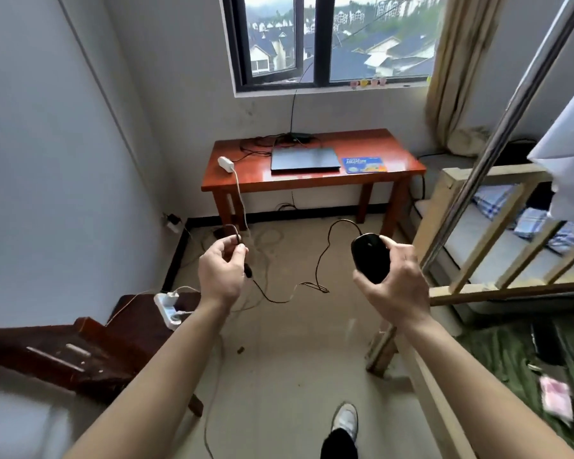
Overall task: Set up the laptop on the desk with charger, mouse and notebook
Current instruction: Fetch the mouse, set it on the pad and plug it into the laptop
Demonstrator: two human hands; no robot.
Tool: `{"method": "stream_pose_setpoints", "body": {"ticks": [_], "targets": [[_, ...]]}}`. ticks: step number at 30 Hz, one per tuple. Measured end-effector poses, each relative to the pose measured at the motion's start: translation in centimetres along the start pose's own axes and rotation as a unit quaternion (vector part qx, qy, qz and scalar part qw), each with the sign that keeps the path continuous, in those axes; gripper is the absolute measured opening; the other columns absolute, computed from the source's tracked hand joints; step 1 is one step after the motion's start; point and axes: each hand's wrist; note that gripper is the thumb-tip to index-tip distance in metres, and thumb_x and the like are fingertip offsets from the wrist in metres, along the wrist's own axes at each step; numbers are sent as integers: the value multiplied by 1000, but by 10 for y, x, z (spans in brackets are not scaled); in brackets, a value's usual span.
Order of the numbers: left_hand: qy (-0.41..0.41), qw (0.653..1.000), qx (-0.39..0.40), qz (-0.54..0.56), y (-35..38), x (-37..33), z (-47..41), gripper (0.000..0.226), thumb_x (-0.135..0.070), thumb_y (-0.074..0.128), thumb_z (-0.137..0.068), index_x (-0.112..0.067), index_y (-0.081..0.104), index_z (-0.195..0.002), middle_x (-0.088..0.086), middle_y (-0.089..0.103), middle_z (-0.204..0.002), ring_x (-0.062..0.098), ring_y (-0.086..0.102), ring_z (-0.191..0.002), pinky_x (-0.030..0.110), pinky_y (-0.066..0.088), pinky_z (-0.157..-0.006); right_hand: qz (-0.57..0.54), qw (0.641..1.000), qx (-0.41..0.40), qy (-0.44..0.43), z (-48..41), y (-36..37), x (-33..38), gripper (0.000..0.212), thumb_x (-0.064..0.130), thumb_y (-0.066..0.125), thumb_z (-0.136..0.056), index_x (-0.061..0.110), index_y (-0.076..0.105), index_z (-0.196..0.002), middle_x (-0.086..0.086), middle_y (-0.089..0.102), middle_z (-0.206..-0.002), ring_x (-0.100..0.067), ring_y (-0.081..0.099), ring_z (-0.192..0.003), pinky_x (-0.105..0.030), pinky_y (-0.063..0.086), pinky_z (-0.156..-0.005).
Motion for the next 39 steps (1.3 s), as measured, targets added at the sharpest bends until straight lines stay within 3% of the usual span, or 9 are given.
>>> {"method": "stream_pose_setpoints", "body": {"ticks": [5, 12, 17, 21, 24, 31, 35, 39], "targets": [[3, 1000, 17, 16, 90, 13, -107, 13, -16, 63, -96, -28, 67, -91, -4, 73, -85, 3, 68, -76, 27, 55, -70, -17, 999, -17, 22, -122, 57, -41, 75, 42, 81, -73, 24, 52, -140, -2, 52, -126, -26, 59, -115, -35, 49, -90], [36, 999, 41, 7, 211, -12, -279, 8, -27, 64, -91, -34, 68, -89, -7, 75, -82, 9, 66, -65, 33, 57, -64, -36, 998, -23, 48, -333, 108, -68, 82, 56, 67, -68, 26, 49, -142, -1, 51, -128, -24, 59, -115, -33, 47, -88], [68, 996, 42, 27, 268, -14, -378, 12, -16, 62, -96, -28, 64, -97, -4, 72, -84, 12, 71, -77, 25, 59, -61, -38, 998, -19, 52, -437, 146, -76, 81, 53, 68, -67, 27, 51, -141, -3, 52, -129, -25, 59, -119, -37, 49, -95], [82, 993, 59, 56, 322, -4, -474, 15, -11, 60, -97, -26, 61, -96, 2, 71, -88, 9, 69, -71, 21, 56, -62, -25, 998, -41, 48, -527, 186, -92, 76, 53, 71, -69, 28, 52, -138, -3, 53, -127, -25, 60, -115, -35, 49, -92], [84, 991, 75, 76, 367, 7, -553, 15, -10, 59, -97, -25, 59, -95, 5, 71, -86, 9, 66, -65, 26, 57, -64, -18, 997, -59, 48, -598, 219, -104, 79, 52, 68, -67, 24, 52, -139, -5, 53, -126, -24, 59, -112, -28, 43, -89], [80, 984, 130, 88, 469, -14, -715, 17, -7, 58, -97, -25, 57, -96, 7, 71, -88, 17, 68, -80, 38, 58, -73, 16, 989, -108, 98, -754, 260, -122, 81, 58, 62, -64, 24, 53, -137, -3, 53, -126, -23, 59, -108, -24, 39, -86], [81, 981, 148, 94, 525, -12, -773, 13, -7, 58, -97, -21, 58, -97, 4, 71, -85, 14, 68, -79, 33, 59, -69, 22, 986, -122, 113, -818, 283, -151, 77, 54, 68, -67, 25, 53, -137, -2, 52, -125, -17, 56, -107, -22, 38, -87], [78, 979, 166, 85, 589, -4, -820, 17, -7, 57, -97, -24, 58, -95, 9, 71, -90, 13, 68, -80, 31, 59, -68, 26, 985, -124, 115, -885, 309, -192, 70, 46, 77, -72, 26, 53, -135, -3, 52, -125, -24, 59, -109, -26, 41, -87]]}}
Point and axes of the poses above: each hand's wrist, its own z-axis away from the middle knuckle, its own y-axis out of the palm, x = y × z
